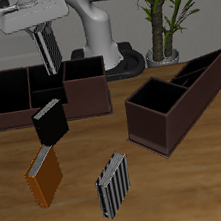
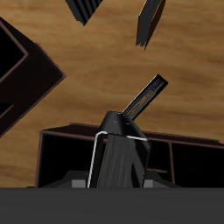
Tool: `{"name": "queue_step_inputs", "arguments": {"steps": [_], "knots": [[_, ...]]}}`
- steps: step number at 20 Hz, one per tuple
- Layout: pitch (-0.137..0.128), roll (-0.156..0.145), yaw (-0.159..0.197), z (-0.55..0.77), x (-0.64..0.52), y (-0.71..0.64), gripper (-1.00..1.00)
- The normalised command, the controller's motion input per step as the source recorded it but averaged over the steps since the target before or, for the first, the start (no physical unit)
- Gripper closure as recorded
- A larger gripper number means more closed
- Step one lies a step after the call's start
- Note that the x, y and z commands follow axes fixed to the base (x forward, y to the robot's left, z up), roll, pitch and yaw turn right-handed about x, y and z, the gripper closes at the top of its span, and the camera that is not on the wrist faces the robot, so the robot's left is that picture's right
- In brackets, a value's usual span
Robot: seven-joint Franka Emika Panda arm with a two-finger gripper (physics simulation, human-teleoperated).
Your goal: Place the left striped book into the back desk caddy's left compartment
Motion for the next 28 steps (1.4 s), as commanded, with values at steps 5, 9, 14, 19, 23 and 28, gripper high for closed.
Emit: {"name": "queue_step_inputs", "arguments": {"steps": [5, 9, 14, 19, 23, 28], "knots": [[-0.005, -0.014, 0.011, 0.00, -0.23, -0.31, 1.00], [-0.004, -0.056, 0.000, -0.02, -0.32, -0.49, 1.00], [-0.009, -0.057, -0.004, 0.01, -0.22, -0.44, 1.00], [-0.010, -0.082, -0.049, 0.03, -0.15, -0.65, 1.00], [-0.001, -0.094, -0.027, 0.02, -0.08, -0.65, 1.00], [-0.004, -0.119, -0.073, -0.03, -0.07, -0.62, 1.00]]}}
